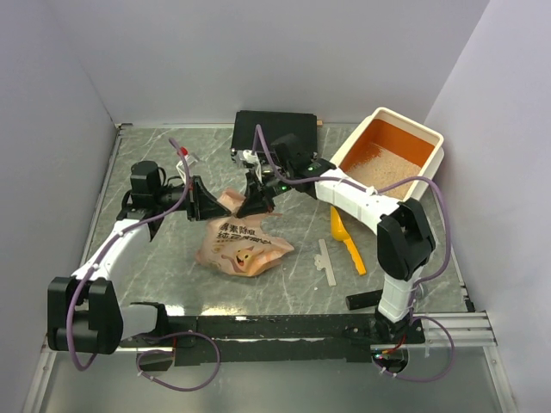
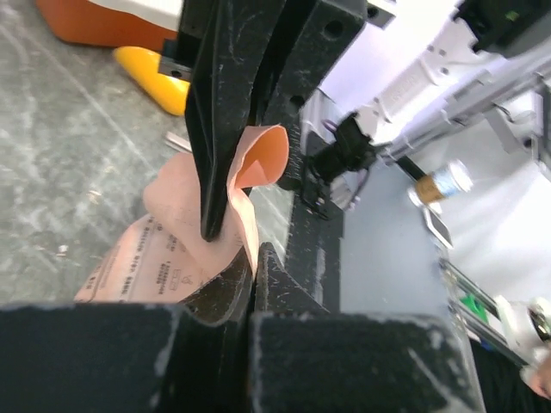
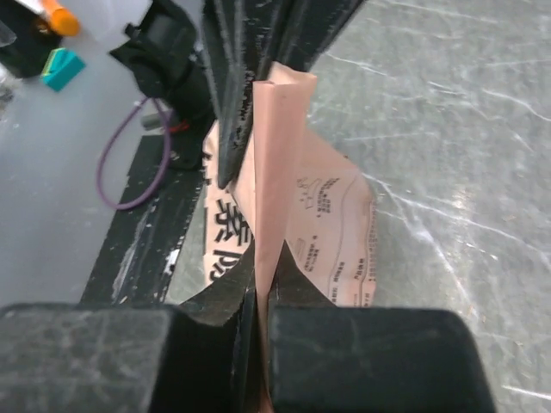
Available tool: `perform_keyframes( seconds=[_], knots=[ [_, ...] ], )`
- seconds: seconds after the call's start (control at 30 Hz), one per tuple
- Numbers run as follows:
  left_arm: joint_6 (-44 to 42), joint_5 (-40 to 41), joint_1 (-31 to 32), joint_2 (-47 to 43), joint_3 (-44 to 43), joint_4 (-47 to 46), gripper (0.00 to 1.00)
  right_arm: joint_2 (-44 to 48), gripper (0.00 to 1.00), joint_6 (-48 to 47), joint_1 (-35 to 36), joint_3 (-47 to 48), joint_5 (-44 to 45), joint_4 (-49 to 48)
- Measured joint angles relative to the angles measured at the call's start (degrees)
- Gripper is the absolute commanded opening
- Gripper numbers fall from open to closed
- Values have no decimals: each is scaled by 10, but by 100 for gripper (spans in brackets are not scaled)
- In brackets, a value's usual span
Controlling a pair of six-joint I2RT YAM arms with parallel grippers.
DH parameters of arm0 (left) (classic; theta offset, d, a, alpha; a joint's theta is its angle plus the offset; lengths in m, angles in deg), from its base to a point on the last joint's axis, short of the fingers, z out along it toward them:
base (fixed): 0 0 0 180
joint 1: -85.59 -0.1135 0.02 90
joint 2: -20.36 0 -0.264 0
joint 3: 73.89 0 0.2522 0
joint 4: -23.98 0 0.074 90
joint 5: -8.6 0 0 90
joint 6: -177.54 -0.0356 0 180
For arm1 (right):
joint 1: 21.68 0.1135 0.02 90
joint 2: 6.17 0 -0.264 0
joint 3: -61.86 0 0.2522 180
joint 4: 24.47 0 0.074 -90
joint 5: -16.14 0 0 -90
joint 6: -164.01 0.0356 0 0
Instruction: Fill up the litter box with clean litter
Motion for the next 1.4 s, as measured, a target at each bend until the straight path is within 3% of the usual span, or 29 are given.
perform_keyframes(
  seconds=[0.07,0.1,0.23,0.43,0.53,0.67,0.83,1.03,1.27,1.3,1.37,1.4],
  knots=[
    [-7,21,0,-7,0,10,23,8,0,11,2,-10,23,-16],
    [-16,39,0,-10,-2,23,37,18,0,18,3,-22,39,-26],
    [-46,153,4,-15,-68,114,53,72,0,41,14,-50,125,-21],
    [-50,422,9,-54,-162,206,52,110,0,54,49,20,315,87],
    [-48,559,9,-96,-175,245,52,100,0,56,89,106,429,182],
    [-40,660,9,-168,-154,273,53,46,0,57,150,244,558,292],
    [-30,729,9,-233,-85,280,52,-64,0,70,199,419,668,394],
    [-17,772,9,-217,-21,311,51,-177,0,87,211,546,752,419],
    [-9,775,9,-231,-20,308,51,-123,0,105,207,436,751,351],
    [-7,775,9,-234,-20,308,51,-113,3,108,207,423,745,345],
    [-7,775,9,-238,-20,307,51,-99,26,115,207,407,733,338],
    [-7,775,9,-238,-20,307,51,-95,32,119,207,403,728,337]
  ],
)
